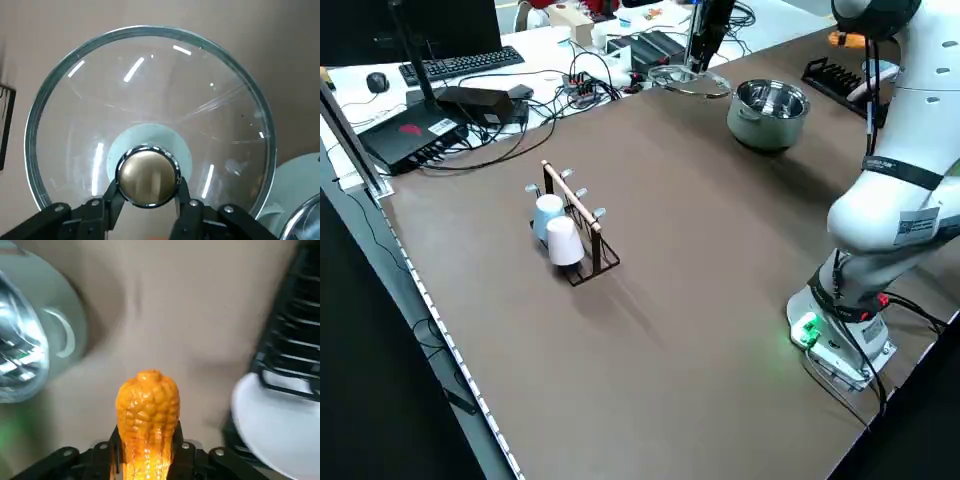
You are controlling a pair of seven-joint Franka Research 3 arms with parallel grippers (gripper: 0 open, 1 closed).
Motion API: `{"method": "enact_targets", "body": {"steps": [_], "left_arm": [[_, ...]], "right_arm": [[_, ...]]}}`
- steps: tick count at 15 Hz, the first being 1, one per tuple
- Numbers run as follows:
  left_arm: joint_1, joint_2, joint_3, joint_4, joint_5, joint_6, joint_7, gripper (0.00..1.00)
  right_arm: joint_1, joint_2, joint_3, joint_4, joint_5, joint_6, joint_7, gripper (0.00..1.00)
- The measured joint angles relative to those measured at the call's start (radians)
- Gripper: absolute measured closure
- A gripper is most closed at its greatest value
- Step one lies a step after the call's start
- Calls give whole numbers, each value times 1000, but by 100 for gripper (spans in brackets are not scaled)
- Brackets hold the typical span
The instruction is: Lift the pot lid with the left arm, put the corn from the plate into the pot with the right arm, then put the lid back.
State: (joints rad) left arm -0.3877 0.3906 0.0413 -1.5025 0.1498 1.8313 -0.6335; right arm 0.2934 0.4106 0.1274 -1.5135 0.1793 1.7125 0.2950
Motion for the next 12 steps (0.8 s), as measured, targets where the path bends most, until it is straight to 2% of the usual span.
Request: {"method": "enact_targets", "body": {"steps": [3, 6, 9, 10, 12], "left_arm": [[0, 0, 0, 0, 0, 0, 0, 54], [0, 0, 0, 0, 0, 0, 0, 54], [0, 0, 0, 0, 0, 0, 0, 54], [0, 0, 0, -1, 0, 0, 0, 54], [0, 0, 0, -1, 0, 0, 0, 54]], "right_arm": [[116, 30, 0, 0, 0, 135, 106, 61], [213, 76, -1, 19, 0, 206, 146, 61], [283, 152, -6, 106, -3, 237, 225, 61], [316, 212, -11, 174, -4, 243, 247, 61], [336, 256, -17, 222, -7, 272, 266, 61]]}}
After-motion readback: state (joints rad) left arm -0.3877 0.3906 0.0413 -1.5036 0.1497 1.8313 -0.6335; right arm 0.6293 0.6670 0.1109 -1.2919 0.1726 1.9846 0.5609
